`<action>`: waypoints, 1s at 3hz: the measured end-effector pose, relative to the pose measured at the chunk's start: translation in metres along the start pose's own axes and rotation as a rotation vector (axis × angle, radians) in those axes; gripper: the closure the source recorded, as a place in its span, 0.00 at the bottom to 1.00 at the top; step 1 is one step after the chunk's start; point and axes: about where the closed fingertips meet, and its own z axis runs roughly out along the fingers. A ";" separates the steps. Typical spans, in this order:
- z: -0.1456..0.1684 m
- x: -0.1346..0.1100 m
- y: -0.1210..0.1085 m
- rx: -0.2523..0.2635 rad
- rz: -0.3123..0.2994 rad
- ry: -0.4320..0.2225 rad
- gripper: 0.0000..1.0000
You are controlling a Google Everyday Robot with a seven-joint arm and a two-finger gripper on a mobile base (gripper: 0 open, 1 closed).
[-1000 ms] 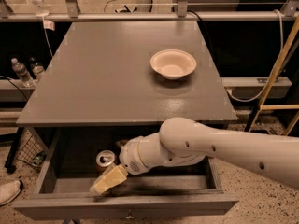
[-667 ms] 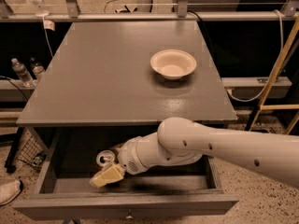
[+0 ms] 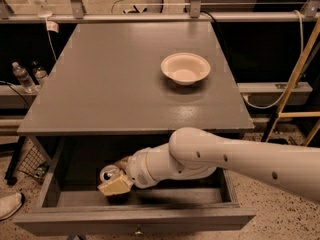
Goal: Pick orange can from top drawer and place on counter
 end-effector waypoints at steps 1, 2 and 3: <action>-0.031 0.003 0.002 0.059 -0.004 -0.024 1.00; -0.075 0.008 0.009 0.140 -0.013 -0.029 1.00; -0.152 0.010 -0.009 0.162 -0.066 -0.040 1.00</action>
Offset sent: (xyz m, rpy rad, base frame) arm -0.0264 -0.1201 0.0669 -0.0513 -0.1548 -0.2054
